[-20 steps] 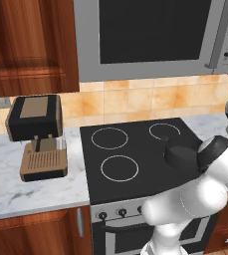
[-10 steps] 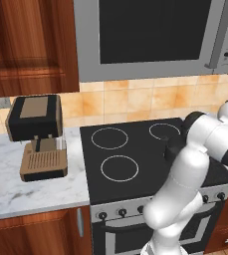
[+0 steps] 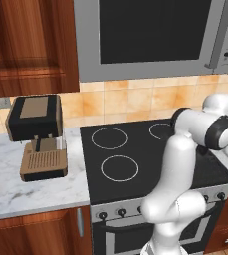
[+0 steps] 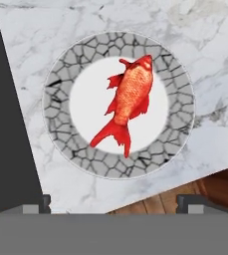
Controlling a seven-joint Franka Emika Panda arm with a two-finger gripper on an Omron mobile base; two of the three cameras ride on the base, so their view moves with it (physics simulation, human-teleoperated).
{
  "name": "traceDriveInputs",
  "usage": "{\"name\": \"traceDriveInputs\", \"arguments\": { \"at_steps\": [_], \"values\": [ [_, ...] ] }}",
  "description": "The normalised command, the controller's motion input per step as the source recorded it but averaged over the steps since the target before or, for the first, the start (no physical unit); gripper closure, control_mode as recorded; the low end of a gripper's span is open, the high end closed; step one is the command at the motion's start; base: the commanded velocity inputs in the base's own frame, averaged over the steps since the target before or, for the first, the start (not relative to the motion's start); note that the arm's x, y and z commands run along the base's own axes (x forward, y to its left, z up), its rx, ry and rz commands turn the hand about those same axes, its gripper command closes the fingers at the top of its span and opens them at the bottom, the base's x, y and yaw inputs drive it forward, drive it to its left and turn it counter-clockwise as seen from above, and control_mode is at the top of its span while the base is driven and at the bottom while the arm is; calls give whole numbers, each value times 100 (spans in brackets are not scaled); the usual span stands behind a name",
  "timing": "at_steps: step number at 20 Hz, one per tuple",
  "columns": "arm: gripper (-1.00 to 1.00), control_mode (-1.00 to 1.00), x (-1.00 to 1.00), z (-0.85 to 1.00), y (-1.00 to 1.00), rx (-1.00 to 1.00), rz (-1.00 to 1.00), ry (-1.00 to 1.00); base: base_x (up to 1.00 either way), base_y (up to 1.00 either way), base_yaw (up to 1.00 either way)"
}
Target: Retrieve the frozen meat and place it in the pot on a burner. Then turn the burner on.
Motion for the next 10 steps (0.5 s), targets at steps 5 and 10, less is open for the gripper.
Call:
{"name": "traceDriveInputs", "arguments": {
  "at_steps": [5,10],
  "values": [
    [-100,-100,9,-17,-12,0,0,-6,0,0,0],
    [-100,-100,25,-25,-1,0,0,-1,0,0,0]
  ]
}}
